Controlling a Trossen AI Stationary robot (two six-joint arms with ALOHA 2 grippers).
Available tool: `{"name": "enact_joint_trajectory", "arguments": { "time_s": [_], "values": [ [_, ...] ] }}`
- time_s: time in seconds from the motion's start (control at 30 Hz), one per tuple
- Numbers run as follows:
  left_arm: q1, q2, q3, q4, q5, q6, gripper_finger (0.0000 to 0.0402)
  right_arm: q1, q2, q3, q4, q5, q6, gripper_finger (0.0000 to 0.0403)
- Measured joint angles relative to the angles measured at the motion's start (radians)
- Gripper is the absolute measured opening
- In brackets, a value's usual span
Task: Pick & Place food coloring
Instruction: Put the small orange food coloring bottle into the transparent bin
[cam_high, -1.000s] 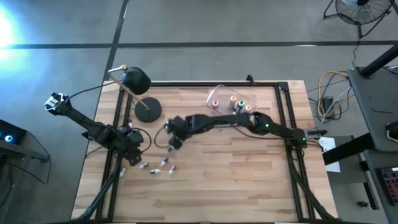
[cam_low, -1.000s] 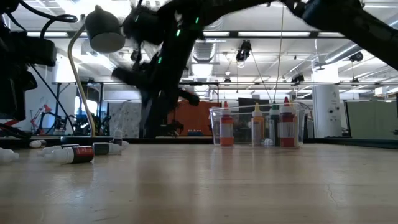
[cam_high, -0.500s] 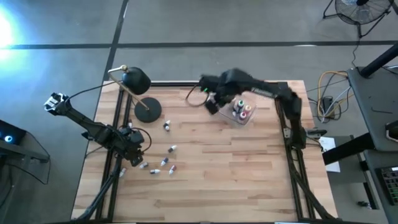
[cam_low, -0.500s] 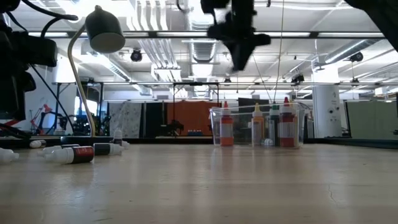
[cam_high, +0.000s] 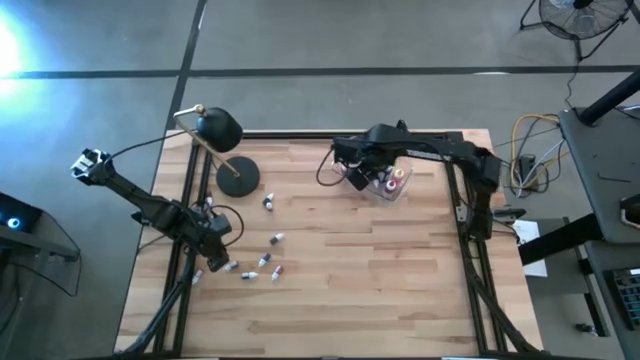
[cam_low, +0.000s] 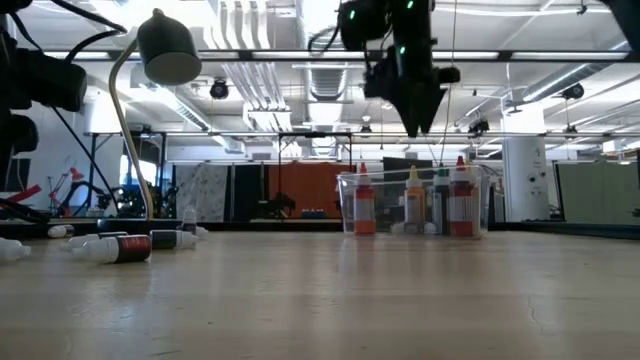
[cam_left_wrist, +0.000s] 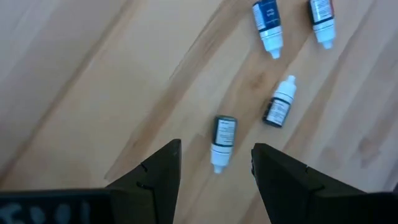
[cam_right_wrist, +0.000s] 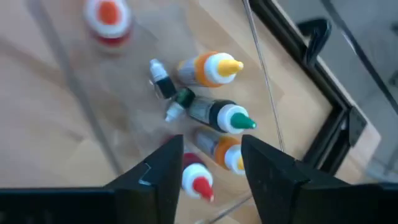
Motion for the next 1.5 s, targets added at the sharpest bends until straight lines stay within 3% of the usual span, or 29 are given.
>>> {"name": "enact_joint_trajectory", "arguments": {
  "time_s": [0.27,0.37,0.57,0.7,0.9,1.07,1.2,1.33,1.5],
  "values": [
    [0.001,0.017,0.035,-0.014,0.021,-0.037,0.0170,0.071,-0.155,-0.036,0.088,0.008,-0.133,0.0183],
    [0.001,0.024,0.036,-0.010,0.018,-0.037,0.0170,0.143,-0.264,-0.100,0.283,0.034,-0.284,0.0184],
    [0.001,0.031,0.028,0.023,-0.018,-0.037,0.0170,0.274,-0.601,-0.415,0.755,0.055,-0.386,0.0172],
    [0.001,0.031,0.028,0.026,-0.038,-0.036,0.0169,0.305,-0.755,-0.627,0.731,0.082,-0.255,0.0169],
    [0.001,0.031,0.028,0.029,-0.069,-0.045,0.0170,0.319,-0.977,-0.809,0.738,-0.067,0.040,0.0174],
    [0.001,0.031,0.028,0.032,-0.140,-0.047,0.0169,0.370,-1.123,-1.002,1.009,-0.083,-0.159,0.0178],
    [0.001,0.031,0.028,0.035,-0.143,-0.048,0.0170,0.367,-1.242,-1.193,1.245,-0.094,-0.212,0.0178],
    [0.001,0.031,0.028,0.038,-0.143,-0.048,0.0169,0.372,-1.351,-1.356,1.495,-0.190,-0.326,0.0178],
    [0.001,0.031,0.028,0.039,-0.143,-0.048,0.0169,0.371,-1.451,-1.507,1.598,-0.187,-0.344,0.0178]
  ]
}}
